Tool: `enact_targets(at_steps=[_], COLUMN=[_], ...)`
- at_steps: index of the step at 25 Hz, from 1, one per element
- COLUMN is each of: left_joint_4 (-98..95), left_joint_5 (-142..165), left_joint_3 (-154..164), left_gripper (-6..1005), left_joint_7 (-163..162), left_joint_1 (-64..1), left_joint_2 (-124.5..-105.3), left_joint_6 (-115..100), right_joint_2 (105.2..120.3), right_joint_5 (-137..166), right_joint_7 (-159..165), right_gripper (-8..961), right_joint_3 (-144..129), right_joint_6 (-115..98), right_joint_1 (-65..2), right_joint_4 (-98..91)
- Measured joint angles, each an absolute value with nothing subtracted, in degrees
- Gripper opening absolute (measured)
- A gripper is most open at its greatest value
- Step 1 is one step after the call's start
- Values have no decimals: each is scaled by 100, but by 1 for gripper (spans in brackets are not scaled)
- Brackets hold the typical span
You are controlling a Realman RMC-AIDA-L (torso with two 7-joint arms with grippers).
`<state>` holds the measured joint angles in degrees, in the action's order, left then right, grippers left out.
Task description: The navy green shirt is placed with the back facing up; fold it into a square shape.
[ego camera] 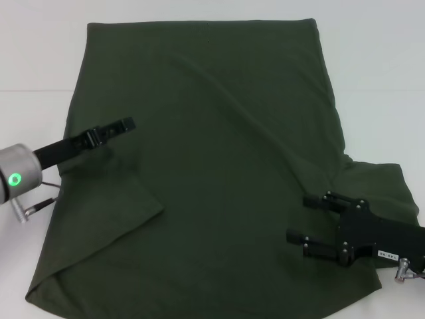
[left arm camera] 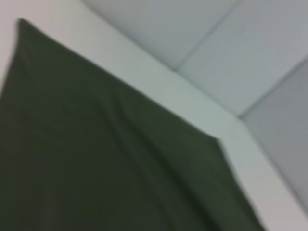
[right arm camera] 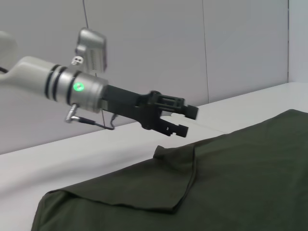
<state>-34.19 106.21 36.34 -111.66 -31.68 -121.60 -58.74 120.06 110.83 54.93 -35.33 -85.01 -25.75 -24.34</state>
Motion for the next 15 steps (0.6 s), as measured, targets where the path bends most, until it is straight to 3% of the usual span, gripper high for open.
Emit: enact_targets(at_steps=[9,15], left_joint_4=[-3557,-3708], left_joint_5=[10451,10726], left_joint_3=[3675,3642], left_gripper=[884,881], left_joint_7=[-9951,-8895], left_joint_1=[-2514,-2160], left_joint_2=[-11686,-11543], left_joint_6=[-8593,-9928], right_joint_2=[11987,11977], right_joint_5=[11083,11083], right_joint_7=[5493,5493], right_gripper=[822,822], right_joint_3=[-3490,-3305], right_joint_6=[-8556,-8787], right_joint_1=[-2540,-2410], right_joint_4=[-2457,-2497])
